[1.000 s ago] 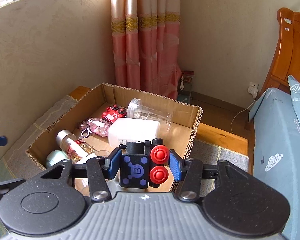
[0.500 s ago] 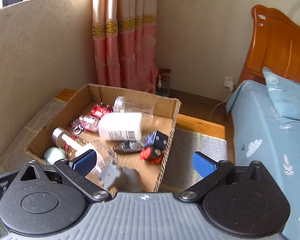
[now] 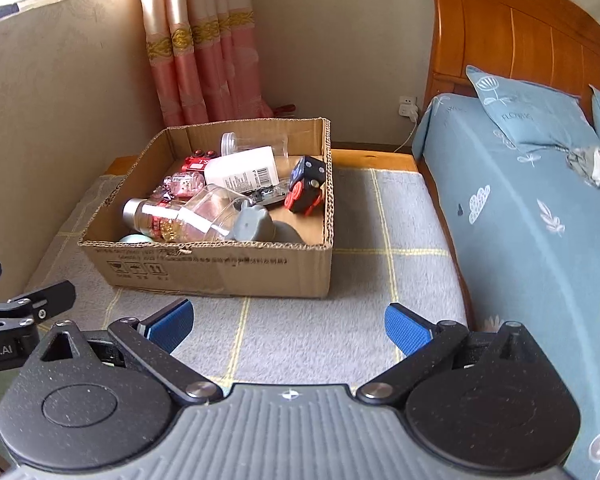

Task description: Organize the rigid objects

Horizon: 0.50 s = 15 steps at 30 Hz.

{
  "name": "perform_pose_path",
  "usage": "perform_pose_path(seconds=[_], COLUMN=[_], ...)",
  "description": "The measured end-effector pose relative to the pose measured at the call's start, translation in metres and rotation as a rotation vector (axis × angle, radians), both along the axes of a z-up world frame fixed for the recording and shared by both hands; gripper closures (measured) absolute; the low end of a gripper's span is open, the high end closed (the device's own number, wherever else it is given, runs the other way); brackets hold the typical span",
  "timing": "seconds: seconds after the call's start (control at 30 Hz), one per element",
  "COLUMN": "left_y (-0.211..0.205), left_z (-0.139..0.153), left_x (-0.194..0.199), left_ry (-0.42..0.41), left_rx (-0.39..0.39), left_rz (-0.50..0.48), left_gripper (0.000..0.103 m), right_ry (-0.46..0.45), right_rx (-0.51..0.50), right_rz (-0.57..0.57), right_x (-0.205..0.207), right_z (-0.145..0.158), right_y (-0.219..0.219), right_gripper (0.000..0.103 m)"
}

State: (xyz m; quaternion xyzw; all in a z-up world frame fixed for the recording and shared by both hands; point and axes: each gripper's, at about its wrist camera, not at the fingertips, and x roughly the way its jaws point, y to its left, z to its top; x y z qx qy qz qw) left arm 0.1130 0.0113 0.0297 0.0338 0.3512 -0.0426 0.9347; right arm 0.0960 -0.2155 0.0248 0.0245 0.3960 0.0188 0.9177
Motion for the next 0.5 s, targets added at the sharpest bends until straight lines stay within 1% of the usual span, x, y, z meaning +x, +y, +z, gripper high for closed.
perform_pose_path(seconds=[0.13, 0.23, 0.4, 0.5], left_y=[-0.011, -0.012, -0.014, -0.013], left_z=[0.006, 0.012, 0.015, 0.015], left_x=[-0.006, -0.01, -0.01, -0.01], left_ry=[-0.01, -0.012, -0.01, -0.007], left_rx=[0.059, 0.053, 0.077, 0.068], left_rz=[-0.005, -0.001, 0.029, 0.035], left_gripper=[0.001, 0.001, 0.001, 0.001], right_ry=[-0.02, -0.025, -0.039, -0.045], right_rx=[-0.024, -0.027, -0.035, -0.038], right_rz=[-0.012, -0.019, -0.022, -0.019], right_x=[-0.011, -0.015, -0.017, -0.018], right_z=[0.003, 0.004, 0.007, 0.009], right_y=[0.004, 0.004, 0.005, 0.006], right_gripper=[0.0, 0.0, 0.0, 0.0])
